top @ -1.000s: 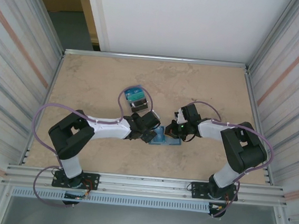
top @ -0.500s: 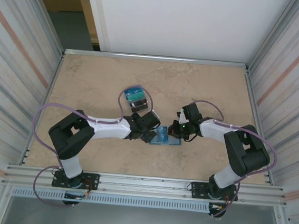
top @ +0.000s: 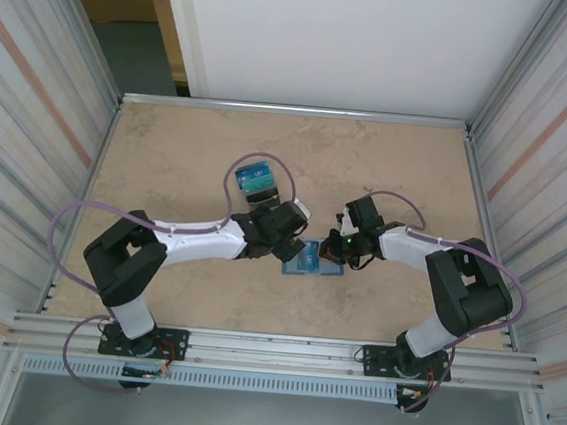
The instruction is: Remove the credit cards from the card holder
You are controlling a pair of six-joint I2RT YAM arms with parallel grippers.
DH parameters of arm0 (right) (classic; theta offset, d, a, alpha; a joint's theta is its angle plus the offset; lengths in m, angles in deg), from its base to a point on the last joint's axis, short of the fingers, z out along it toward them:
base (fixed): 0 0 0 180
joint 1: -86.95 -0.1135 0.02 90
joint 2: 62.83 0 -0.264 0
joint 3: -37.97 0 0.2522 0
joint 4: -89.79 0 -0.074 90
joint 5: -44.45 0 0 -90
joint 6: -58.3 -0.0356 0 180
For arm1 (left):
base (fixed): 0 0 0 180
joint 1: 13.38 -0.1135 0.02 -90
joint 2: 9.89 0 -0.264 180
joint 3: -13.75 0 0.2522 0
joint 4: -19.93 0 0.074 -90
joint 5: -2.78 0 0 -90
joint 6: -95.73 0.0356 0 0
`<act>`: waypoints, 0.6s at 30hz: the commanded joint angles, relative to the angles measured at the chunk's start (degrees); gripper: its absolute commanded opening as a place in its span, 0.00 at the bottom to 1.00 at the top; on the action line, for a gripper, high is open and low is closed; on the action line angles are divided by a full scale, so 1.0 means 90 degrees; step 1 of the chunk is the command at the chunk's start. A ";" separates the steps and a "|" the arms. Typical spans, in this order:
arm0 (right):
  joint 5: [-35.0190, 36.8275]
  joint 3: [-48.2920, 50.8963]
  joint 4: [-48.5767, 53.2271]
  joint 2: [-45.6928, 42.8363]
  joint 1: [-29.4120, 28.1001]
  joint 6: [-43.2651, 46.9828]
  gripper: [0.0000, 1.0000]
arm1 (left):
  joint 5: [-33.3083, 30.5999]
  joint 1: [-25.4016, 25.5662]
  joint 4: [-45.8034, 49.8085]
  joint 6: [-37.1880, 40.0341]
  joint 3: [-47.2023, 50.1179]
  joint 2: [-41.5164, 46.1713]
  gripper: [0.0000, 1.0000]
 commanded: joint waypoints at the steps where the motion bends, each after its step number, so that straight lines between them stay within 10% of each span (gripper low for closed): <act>1: 0.0100 -0.0131 0.0175 -0.0091 0.0041 0.0130 0.00 | 0.0027 0.0063 -0.0227 0.0337 -0.0182 -0.0180 0.99; 18: 0.0067 -0.0102 0.0146 -0.0163 0.0058 0.0113 0.07 | -0.0213 0.0067 -0.0241 0.0649 -0.0071 -0.0802 0.99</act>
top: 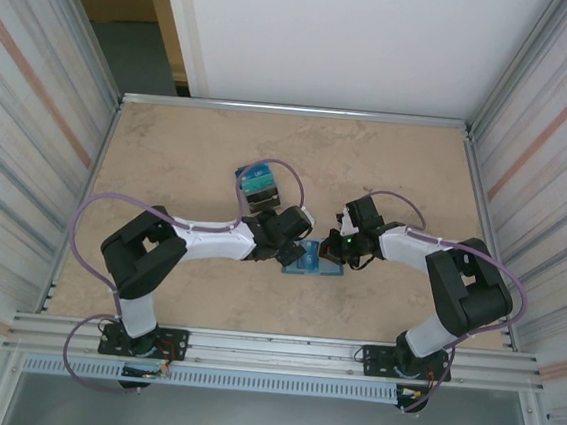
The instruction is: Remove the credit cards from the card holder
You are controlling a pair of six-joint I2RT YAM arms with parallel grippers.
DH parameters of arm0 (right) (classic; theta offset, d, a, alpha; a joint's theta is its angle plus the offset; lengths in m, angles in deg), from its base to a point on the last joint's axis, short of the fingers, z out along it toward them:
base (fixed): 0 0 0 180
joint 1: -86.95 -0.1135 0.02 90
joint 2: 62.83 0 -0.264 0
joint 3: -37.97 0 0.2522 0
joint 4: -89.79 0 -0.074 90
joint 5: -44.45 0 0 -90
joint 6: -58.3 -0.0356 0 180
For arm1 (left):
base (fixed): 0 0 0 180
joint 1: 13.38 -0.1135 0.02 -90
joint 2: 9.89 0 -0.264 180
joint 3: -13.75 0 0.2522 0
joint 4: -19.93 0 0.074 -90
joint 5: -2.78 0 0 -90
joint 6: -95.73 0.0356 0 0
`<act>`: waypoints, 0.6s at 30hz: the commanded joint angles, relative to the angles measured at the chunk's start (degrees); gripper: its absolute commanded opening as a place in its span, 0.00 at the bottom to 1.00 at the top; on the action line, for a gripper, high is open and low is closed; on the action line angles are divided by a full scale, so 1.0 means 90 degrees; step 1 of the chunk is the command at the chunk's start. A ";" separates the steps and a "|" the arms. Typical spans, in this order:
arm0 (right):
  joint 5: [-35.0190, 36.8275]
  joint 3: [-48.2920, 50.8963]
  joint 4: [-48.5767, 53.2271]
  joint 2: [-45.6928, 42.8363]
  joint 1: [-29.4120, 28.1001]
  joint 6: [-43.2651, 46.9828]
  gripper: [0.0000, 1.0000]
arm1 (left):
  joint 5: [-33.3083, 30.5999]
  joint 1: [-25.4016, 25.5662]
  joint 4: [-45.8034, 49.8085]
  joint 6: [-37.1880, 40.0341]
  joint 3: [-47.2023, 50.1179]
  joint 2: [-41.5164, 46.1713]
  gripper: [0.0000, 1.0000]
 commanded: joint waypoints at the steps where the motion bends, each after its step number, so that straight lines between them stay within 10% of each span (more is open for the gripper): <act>1: 0.0054 -0.0091 0.0131 -0.0153 0.0064 0.0094 0.12 | -0.0156 0.0031 0.0098 0.0123 -0.0038 -0.0204 0.99; 7: -0.0156 0.0243 -0.0382 -0.0286 0.0109 -0.0217 0.33 | -0.0249 0.0049 0.0279 0.0084 0.0058 -0.0186 0.99; 18: -0.0331 0.0633 -0.1039 -0.0267 0.0015 -0.0633 0.26 | -0.0169 0.0071 0.0419 -0.0219 0.0208 -0.0109 0.99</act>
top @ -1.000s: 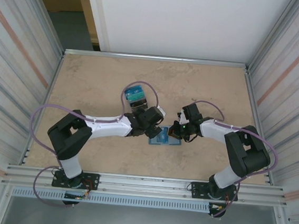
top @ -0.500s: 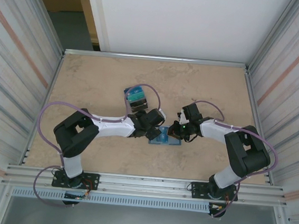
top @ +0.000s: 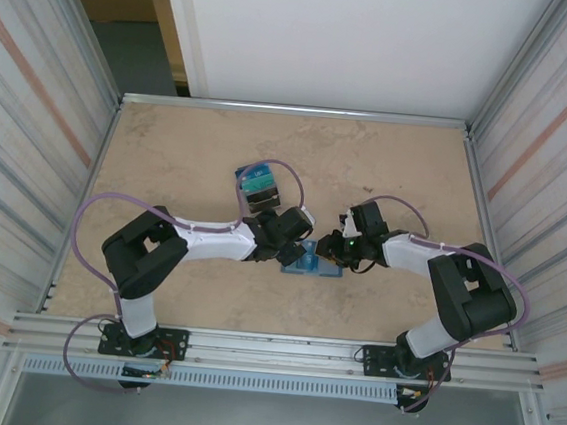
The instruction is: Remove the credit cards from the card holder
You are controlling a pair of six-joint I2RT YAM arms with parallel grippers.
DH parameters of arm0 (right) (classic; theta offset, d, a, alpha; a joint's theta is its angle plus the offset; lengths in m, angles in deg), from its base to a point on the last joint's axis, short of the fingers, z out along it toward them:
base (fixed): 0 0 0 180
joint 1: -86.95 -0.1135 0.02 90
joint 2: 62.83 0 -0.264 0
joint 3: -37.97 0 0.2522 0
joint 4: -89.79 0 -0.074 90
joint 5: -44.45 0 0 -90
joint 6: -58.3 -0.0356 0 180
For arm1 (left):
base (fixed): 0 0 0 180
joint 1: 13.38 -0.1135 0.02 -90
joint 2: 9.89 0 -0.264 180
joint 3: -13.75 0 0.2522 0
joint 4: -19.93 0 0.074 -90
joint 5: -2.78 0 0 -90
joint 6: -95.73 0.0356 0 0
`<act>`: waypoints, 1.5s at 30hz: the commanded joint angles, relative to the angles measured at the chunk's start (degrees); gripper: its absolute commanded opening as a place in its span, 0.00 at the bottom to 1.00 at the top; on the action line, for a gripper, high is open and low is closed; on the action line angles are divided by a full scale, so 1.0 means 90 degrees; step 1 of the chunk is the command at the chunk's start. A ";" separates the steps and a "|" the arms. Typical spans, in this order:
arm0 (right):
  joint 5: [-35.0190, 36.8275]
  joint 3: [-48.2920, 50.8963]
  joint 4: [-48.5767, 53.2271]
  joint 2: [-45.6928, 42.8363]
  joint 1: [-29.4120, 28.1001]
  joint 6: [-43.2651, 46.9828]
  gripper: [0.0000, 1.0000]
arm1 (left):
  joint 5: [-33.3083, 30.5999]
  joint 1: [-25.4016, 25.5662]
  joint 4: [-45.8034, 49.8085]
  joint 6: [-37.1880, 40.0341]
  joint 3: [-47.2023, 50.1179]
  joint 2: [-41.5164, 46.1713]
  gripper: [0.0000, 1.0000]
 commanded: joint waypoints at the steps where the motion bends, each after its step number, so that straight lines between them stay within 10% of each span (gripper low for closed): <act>1: -0.0125 0.0103 -0.0148 -0.0029 -0.0069 -0.0199 0.25 | -0.0087 0.0070 0.0448 -0.0094 0.0203 -0.0089 0.99; 45: -0.0947 0.0278 -0.1426 0.0914 0.0115 -0.0493 0.22 | -0.0086 0.0243 0.0728 -0.0359 0.0210 -0.0042 0.99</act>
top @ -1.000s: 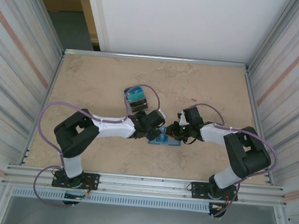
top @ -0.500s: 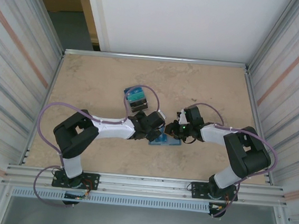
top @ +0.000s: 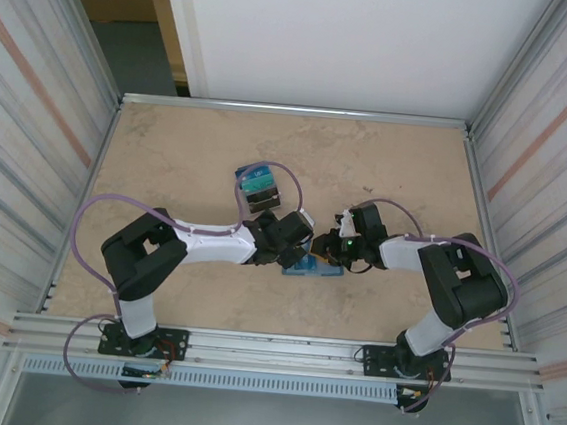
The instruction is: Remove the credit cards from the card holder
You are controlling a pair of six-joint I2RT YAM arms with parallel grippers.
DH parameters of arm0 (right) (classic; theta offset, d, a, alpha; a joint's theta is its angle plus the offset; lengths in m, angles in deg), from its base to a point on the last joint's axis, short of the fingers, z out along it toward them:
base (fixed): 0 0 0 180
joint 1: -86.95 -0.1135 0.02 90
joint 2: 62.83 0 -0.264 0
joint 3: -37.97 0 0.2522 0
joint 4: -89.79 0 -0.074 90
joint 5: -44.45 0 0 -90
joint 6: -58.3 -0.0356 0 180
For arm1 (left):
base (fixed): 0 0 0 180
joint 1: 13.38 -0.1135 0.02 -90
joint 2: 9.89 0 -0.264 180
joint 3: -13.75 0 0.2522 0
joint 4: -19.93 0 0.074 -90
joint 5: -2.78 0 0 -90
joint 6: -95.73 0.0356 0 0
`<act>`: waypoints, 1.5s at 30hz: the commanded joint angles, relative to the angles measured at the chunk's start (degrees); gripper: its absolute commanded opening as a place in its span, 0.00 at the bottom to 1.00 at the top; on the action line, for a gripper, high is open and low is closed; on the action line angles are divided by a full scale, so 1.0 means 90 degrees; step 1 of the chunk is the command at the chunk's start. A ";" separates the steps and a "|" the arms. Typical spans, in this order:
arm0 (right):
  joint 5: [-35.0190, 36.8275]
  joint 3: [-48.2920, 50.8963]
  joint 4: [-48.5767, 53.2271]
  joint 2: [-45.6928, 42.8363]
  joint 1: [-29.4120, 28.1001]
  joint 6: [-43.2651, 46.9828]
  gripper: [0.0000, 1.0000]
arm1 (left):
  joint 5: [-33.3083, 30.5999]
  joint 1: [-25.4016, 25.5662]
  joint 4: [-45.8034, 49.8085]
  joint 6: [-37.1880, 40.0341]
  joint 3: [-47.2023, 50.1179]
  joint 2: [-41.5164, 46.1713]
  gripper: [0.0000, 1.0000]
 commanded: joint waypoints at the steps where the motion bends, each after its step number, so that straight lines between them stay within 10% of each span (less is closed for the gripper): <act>1: 0.0019 0.0030 -0.0054 0.0395 0.0031 -0.0058 0.18 | 0.0079 0.0078 0.0664 -0.0005 0.0111 -0.0099 0.99; 27: 0.1043 -0.0217 0.2013 -0.1050 0.0456 0.0935 0.00 | -0.0113 0.0076 0.0800 0.0067 0.0073 0.0058 0.99; 38: 0.1628 -0.0697 0.3191 -0.2441 0.0140 0.2018 0.00 | -0.0257 0.0073 0.0505 -0.0132 0.0073 0.1587 0.99; 45: 0.1493 -0.1269 0.3703 -0.2975 -0.0292 0.3035 0.00 | 0.1788 -0.0444 -0.0355 0.0074 0.0568 0.2774 0.98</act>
